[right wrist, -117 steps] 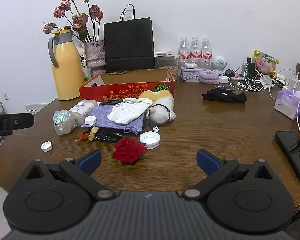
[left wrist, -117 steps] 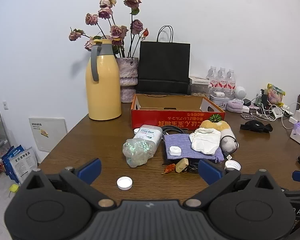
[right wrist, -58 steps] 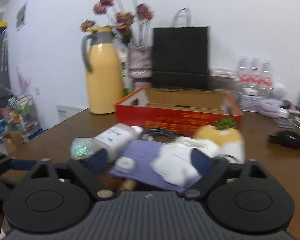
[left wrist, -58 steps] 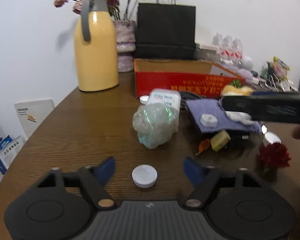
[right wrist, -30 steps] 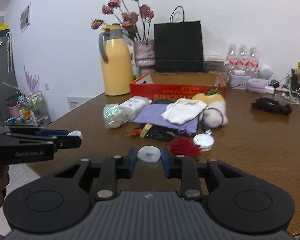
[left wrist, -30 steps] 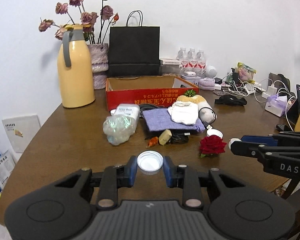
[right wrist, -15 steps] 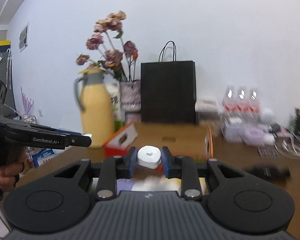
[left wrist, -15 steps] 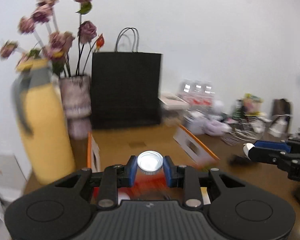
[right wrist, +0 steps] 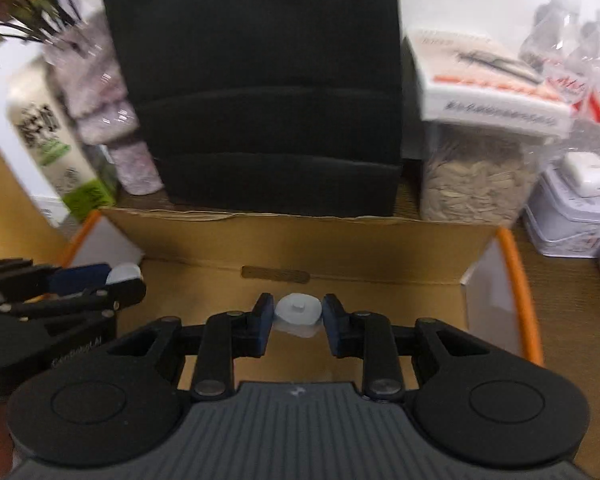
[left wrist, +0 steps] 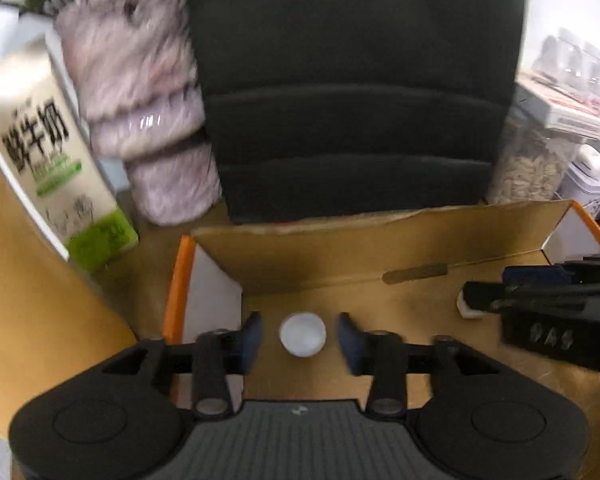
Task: Organize objects
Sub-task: 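Carry both caps into the red cardboard box and open both tools, then withdraw both tools from the box back over the table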
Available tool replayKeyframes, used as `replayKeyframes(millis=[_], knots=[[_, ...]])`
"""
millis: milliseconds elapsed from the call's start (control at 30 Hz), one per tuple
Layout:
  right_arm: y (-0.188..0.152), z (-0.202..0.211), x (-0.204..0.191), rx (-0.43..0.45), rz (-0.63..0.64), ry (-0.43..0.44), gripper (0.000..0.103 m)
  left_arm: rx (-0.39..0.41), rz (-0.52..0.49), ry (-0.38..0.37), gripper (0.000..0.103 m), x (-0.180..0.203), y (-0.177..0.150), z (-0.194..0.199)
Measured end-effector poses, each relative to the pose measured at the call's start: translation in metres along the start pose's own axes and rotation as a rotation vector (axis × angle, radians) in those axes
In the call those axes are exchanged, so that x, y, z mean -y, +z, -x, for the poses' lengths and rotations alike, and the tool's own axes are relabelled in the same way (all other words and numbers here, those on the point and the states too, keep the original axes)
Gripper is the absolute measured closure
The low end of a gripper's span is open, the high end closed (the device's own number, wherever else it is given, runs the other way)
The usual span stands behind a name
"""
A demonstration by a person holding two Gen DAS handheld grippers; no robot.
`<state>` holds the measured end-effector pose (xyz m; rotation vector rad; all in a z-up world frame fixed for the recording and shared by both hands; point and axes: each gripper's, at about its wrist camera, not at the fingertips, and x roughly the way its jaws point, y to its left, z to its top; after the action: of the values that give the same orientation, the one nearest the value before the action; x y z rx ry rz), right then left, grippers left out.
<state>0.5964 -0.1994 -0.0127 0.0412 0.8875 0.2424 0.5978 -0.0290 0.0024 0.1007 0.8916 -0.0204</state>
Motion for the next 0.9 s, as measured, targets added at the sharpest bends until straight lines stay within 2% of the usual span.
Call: replayKeyframes(millis=[100,200,233,300,333,400,467,567,667,800,900], knots=[[-0.004,0.004,-0.007,0.027,0.033,-0.030,0.044,0.039,0.023,-0.025,0.050,-0.008,0.000,0.017],[0.001,0.035,-0.005,0.093,0.025,-0.015,0.030,0.096,0.031,-0.041,0.046,-0.009,0.001,0.058],[0.002,0.050,-0.005,0.112,0.021,-0.007,0.029,0.124,0.027,-0.056,0.044,-0.009,0.001,0.077],[0.002,0.085,-0.008,0.145,0.030,-0.004,0.025,0.177,0.026,-0.083,0.026,-0.008,0.000,0.116],[0.000,0.104,-0.010,0.166,0.038,-0.005,0.023,0.207,0.036,-0.096,0.022,-0.008,-0.003,0.140],[-0.009,0.147,-0.013,0.213,0.037,-0.006,0.010,0.273,0.058,-0.118,0.015,-0.009,-0.017,0.182],[-0.024,0.188,-0.015,0.240,0.022,-0.006,0.001,0.324,0.047,-0.134,0.011,-0.010,-0.043,0.221],[-0.070,0.249,-0.016,0.316,0.010,0.001,0.000,0.362,0.007,-0.160,0.007,-0.010,-0.091,0.269],[-0.131,0.295,-0.024,0.370,-0.021,-0.051,0.000,0.417,-0.021,-0.208,0.003,-0.012,-0.151,0.304],[-0.218,0.333,-0.036,0.388,-0.039,-0.088,0.000,0.443,-0.049,-0.245,0.002,-0.007,-0.231,0.336],[-0.282,0.349,-0.043,0.420,-0.070,-0.082,0.000,0.453,-0.046,-0.250,0.002,0.000,-0.276,0.350]])
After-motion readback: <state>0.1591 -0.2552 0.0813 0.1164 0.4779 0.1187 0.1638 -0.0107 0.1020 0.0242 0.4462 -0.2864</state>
